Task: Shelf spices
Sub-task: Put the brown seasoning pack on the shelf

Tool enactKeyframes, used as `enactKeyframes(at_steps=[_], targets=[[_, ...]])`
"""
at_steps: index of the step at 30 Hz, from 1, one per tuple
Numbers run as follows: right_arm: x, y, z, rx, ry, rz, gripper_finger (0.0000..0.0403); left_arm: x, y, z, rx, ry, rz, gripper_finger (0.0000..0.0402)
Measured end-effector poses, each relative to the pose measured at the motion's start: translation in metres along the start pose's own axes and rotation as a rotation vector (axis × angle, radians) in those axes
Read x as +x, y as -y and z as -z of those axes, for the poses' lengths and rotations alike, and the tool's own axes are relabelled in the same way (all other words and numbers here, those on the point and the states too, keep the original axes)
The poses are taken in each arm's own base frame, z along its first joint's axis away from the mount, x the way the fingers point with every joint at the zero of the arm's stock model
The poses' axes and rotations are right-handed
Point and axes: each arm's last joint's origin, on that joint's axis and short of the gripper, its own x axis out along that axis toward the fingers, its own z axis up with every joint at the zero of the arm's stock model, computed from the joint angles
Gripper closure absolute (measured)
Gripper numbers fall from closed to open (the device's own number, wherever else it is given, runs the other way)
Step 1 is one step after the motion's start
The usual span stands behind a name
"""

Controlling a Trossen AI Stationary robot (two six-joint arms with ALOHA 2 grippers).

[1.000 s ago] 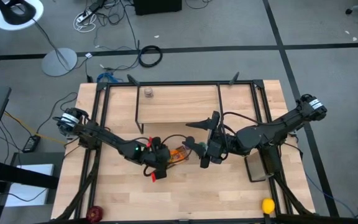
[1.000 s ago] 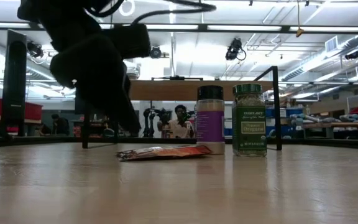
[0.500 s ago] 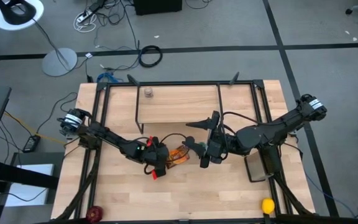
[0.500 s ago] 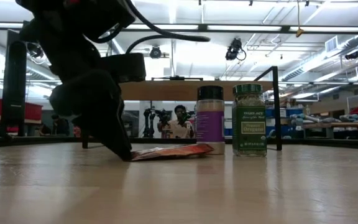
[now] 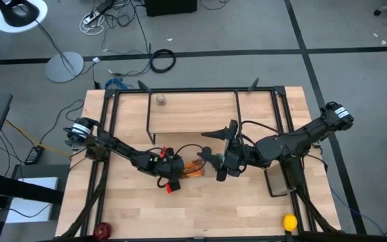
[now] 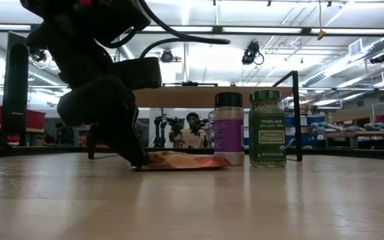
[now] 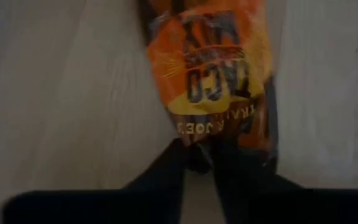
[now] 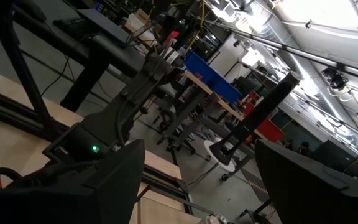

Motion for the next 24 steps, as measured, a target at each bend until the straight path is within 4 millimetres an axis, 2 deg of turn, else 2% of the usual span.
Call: enactKeyframes(at_steps=[3,7,11,13,24], targets=[[0.0,0.0,0.0,0.0,-0.001,-0.001,0.0099,0.0,0.0,0.0,0.022,-0.003,0.0,0.0388],[0.0,0.0,0.0,0.0,-0.001,-0.001,0.0099,-0.008,-0.001,-0.002,0.025,-0.006,0.028,0.0391],[0.0,0.0,0.0,-0.001,-0.002,-0.002,0.0099,-0.026,-0.006,-0.001,0.031,-0.044,0.061,0.0398],[0.0,0.0,0.0,-0.002,-0.003,-0.003,0.0099,-0.04,-0.009,-0.003,0.036,-0.064,0.068,0.0399],[0.0,0.0,0.001,-0.002,-0.005,-0.003,0.0099,-0.145,-0.032,-0.048,0.05,-0.04,-0.012,0.0401]])
